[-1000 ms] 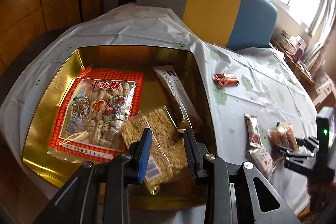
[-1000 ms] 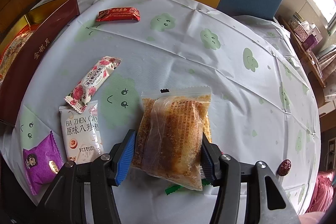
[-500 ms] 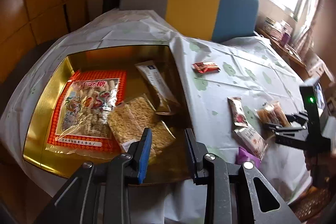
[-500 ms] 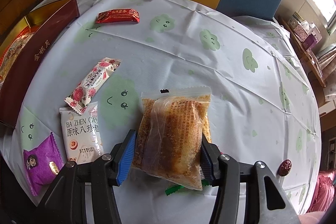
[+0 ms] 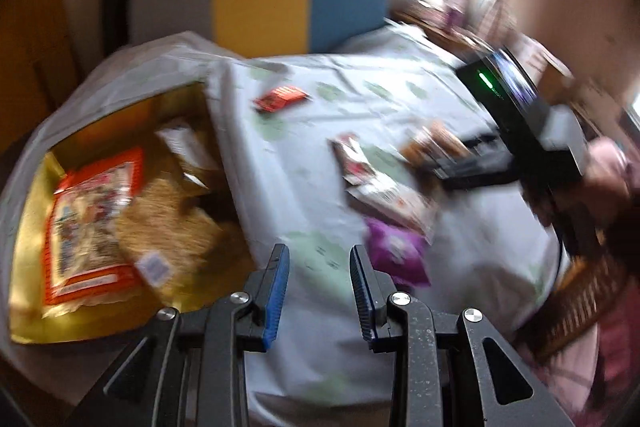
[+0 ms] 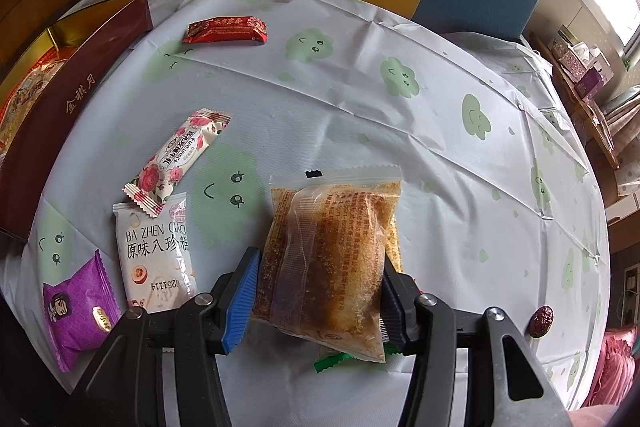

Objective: Organize snacks
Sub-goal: 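Withdraw the left gripper from the tray while the right gripper holds the bread pack, then carry the clear bread pack into the gold tray and open the right gripper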

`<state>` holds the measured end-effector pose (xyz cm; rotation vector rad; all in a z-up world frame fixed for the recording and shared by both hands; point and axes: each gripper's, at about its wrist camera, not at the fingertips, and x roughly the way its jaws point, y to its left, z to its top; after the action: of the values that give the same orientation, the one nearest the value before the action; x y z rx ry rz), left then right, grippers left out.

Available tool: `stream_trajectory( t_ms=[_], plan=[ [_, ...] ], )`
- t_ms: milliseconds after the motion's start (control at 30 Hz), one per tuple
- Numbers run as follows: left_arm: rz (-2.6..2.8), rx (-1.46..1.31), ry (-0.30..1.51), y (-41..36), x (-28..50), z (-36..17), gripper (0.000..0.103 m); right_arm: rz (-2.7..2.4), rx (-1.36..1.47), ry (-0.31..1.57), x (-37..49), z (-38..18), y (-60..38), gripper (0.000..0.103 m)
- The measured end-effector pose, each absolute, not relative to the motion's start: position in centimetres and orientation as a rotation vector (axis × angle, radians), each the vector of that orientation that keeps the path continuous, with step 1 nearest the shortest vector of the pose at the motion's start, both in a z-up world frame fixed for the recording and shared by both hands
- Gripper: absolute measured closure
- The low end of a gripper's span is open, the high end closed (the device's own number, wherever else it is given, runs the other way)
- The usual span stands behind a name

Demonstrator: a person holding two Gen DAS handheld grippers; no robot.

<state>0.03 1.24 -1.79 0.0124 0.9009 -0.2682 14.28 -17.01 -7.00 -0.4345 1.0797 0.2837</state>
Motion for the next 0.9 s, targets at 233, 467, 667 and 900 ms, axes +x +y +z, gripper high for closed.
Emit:
stream_trajectory(
  t_ms=[233,467,667,900],
  plan=[
    [-0.364,0.089,0.952,-0.8,-0.9,-4.0,0.071,0.288,-0.423,1.08,14.4,-6.9,-17.0,0.048],
    [-0.378,0.059,0.991,-0.5,-0.6,-5.8,0.071,0.309,-0.35,1.081,14.7,-6.2,-17.6,0.048],
    [-0.375,0.02,1.008,0.0,-0.3,-6.9,0.071,0.322,-0.294,1.086,15.0,-5.9,-17.8,0.049],
    [-0.389,-0.039,0.994,0.6,-0.1,-7.2,0.071,0.373,-0.221,1.092,14.4,-4.8,-17.1,0.049]
  ],
)
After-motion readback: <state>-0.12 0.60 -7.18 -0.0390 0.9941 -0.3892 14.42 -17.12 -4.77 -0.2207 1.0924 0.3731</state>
